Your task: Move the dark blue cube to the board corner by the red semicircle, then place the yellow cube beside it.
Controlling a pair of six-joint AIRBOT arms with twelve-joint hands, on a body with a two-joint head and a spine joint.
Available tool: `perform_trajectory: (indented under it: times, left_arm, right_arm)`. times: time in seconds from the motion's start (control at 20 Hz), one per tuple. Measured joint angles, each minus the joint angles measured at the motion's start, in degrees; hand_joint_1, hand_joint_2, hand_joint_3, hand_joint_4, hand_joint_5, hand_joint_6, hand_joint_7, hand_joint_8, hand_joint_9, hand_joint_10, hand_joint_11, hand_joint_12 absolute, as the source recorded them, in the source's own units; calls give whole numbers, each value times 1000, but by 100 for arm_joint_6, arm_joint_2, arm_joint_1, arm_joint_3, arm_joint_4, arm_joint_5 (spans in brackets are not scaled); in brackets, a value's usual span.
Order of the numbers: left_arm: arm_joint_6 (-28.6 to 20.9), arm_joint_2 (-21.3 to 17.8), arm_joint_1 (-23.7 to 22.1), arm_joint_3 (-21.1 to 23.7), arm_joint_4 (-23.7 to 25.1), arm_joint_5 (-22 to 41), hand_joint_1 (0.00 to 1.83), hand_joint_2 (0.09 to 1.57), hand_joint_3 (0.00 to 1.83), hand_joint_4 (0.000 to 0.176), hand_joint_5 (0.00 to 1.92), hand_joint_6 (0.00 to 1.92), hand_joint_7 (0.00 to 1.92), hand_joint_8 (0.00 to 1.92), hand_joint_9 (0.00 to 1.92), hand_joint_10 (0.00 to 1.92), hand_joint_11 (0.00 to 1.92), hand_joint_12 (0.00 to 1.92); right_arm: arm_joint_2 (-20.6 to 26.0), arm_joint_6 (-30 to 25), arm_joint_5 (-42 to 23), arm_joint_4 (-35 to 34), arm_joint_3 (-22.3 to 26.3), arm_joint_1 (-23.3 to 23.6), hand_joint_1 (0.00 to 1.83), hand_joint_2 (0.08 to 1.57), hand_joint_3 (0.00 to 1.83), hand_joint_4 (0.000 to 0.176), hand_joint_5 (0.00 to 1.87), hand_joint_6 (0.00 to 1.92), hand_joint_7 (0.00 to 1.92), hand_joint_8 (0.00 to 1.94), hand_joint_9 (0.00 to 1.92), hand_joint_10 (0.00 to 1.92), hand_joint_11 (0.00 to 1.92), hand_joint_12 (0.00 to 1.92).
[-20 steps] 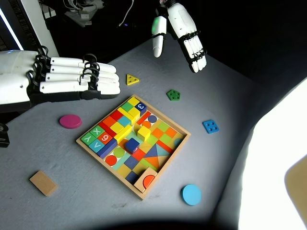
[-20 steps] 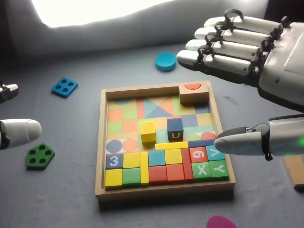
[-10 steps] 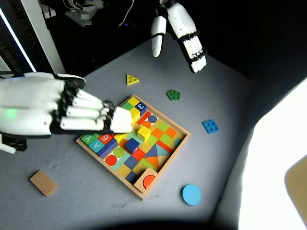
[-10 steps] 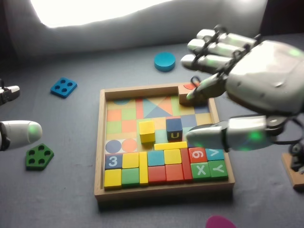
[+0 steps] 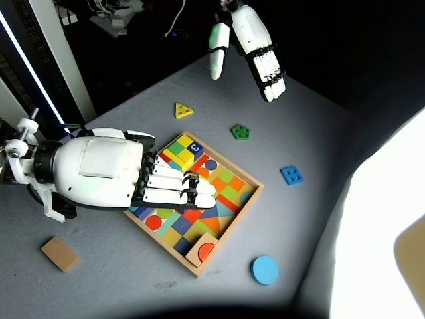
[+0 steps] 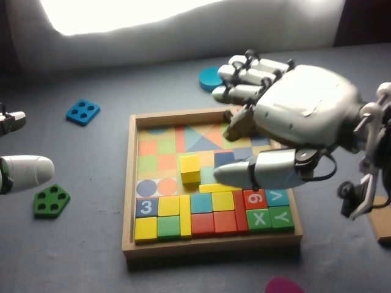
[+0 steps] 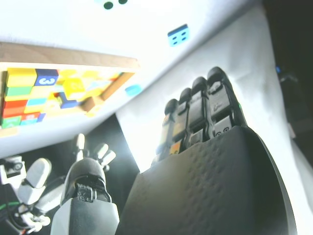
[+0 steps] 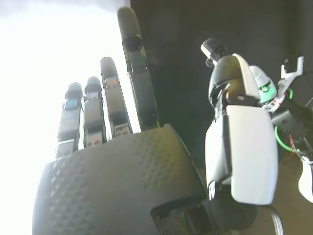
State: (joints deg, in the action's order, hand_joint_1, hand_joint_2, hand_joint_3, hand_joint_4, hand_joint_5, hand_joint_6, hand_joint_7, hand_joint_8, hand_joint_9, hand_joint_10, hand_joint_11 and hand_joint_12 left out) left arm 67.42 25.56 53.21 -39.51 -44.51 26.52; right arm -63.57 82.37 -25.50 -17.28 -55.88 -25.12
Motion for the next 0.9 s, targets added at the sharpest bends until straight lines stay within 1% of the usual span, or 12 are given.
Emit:
perform_trajectory:
  times: [0.1, 0.15, 0.3, 0.35, 0.4, 0.45, 0.55, 0.6, 0.65, 0.8, 0.9]
  left_arm:
    - [0, 0, 0, 0, -2, -2, 0, 1096, 0, 16, 0, 0, 0, 0, 0, 0, 0, 0]
    - [0, 0, 0, 0, -4, -2, 0, 1105, 0, 13, 0, 0, 0, 0, 0, 0, 0, 0]
    - [-2, 0, 0, 0, -2, 0, 0, 1109, 1, 9, 0, 0, 8, 3, 0, 0, 0, 0]
    - [-2, 0, 0, 0, 0, -2, 0, 1103, 0, 9, 0, 0, 6, 2, 0, 0, 0, 0]
    - [-2, 0, 0, 0, 0, 0, 0, 1100, 0, 12, 0, 0, 8, 3, 0, 0, 0, 0]
    - [-4, 2, 0, -13, 4, -9, 0, 1103, 0, 11, 0, 0, 10, 4, 0, 0, 0, 0]
    - [-4, 4, 0, -13, 0, -11, 0, 1104, 0, 8, 0, 0, 1, 0, 0, 0, 0, 0]
    - [-4, 4, 0, -13, 0, -11, 0, 1104, 0, 8, 0, 0, 1, 0, 0, 0, 0, 0]
    - [-9, 4, 0, -13, -2, -13, 0, 1100, 0, 0, 0, 0, 7, 3, 0, 0, 0, 0]
    - [-70, 4, -2, -13, -2, -2, 0, 1107, 1, 0, 0, 0, 7, 3, 0, 0, 0, 0]
    - [-79, 4, -13, -13, 2, 0, 0, 1104, 0, 0, 9, 4, 7, 2, 0, 0, 0, 0]
  right_arm:
    - [-85, 31, 205, -221, -37, 0, 0, 1110, 8, 0, 861, 17, 190, 0, 3, 0, 0, 0]
    - [-109, 44, 264, -258, -61, 0, 0, 1114, 9, 0, 868, 19, 178, 0, 2, 0, 0, 0]
    - [-151, 59, 345, -422, -142, 59, 0, 1102, 2, 0, 898, 25, 208, 10, 35, 13, 2, 1]
    - [-184, 96, 315, -468, -173, 59, 0, 1108, 4, 0, 896, 22, 195, 3, 34, 11, 0, 0]
    - [-225, 140, 323, -511, -192, 59, 0, 1110, 5, 0, 888, 17, 184, 0, 18, 4, 0, 0]
    - [-280, 168, 358, -625, -216, 59, 0, 1108, 3, 0, 898, 19, 190, 3, 19, 3, 0, 0]
    - [-433, 369, 439, -844, -313, 59, 0, 1102, 0, 0, 885, 11, 177, 0, 12, 0, 0, 0]
    - [-444, 372, 442, -846, -337, 59, 0, 1102, 0, 0, 885, 11, 177, 0, 12, 0, 0, 0]
    - [-459, 374, 444, -848, -372, 59, 0, 1099, 0, 0, 903, 18, 198, 9, 29, 7, 0, 0]
    - [-527, 385, 435, -901, -562, 55, 0, 1098, 0, 0, 914, 19, 226, 16, 54, 16, 0, 0]
    - [-586, 387, 426, -911, -590, 52, 0, 1090, 0, 0, 903, 12, 214, 9, 42, 10, 0, 0]
